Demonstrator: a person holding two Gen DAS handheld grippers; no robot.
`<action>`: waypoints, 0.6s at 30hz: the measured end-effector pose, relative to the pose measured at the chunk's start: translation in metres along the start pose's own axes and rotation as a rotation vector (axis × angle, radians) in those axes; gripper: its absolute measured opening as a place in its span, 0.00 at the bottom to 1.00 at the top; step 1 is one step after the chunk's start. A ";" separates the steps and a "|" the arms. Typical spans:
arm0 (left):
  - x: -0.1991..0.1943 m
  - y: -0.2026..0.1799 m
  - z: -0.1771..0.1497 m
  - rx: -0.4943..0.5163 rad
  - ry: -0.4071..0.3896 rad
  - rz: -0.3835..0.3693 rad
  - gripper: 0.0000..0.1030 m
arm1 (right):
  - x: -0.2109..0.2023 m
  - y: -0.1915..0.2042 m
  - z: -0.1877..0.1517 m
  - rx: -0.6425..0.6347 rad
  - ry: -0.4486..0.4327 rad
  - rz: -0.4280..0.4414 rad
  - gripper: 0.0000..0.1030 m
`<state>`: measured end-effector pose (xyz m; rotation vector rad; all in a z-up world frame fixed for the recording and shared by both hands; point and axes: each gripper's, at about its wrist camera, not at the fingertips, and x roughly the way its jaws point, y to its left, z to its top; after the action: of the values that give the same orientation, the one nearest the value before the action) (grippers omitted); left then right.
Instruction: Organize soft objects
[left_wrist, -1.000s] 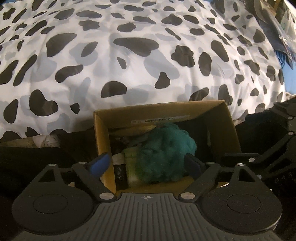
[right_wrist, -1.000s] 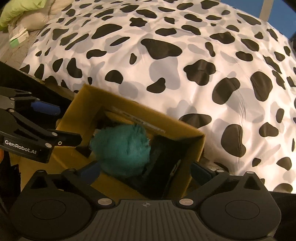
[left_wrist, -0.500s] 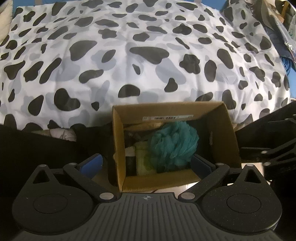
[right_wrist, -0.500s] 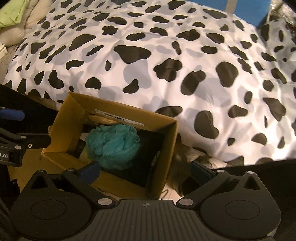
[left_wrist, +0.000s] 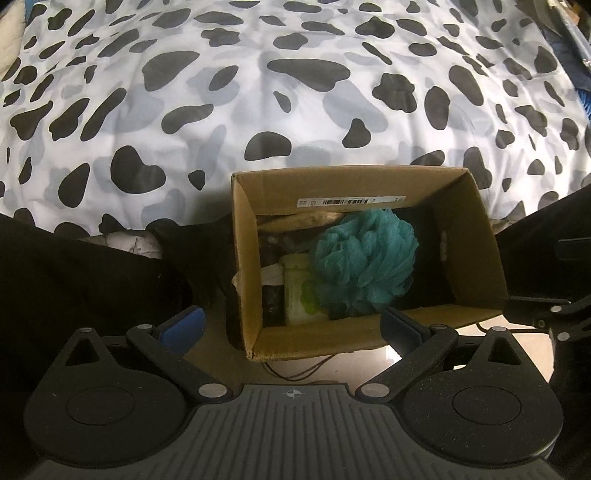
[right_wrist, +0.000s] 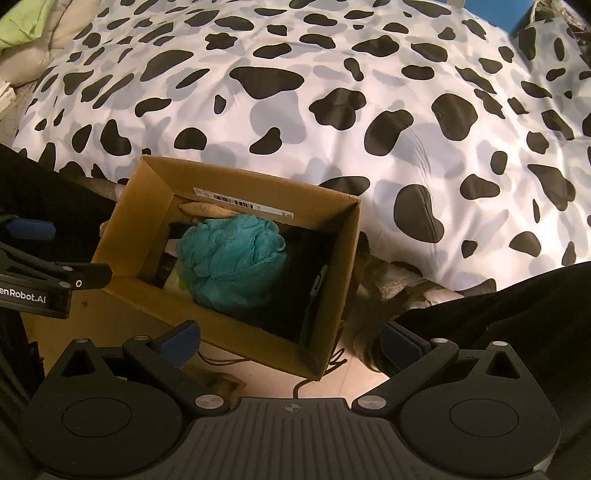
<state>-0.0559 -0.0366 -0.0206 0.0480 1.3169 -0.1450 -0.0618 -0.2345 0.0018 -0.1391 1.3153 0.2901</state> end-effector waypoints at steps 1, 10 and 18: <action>0.001 0.000 0.000 0.001 0.002 0.003 1.00 | 0.001 0.000 0.000 -0.002 0.001 -0.001 1.00; 0.001 0.000 0.000 0.003 -0.004 0.007 1.00 | 0.002 0.002 0.000 -0.009 0.005 -0.006 1.00; 0.000 0.000 0.000 0.004 -0.005 0.006 1.00 | 0.003 0.002 0.001 -0.018 0.005 -0.010 1.00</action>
<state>-0.0557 -0.0366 -0.0210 0.0548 1.3112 -0.1421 -0.0612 -0.2316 -0.0006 -0.1614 1.3170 0.2931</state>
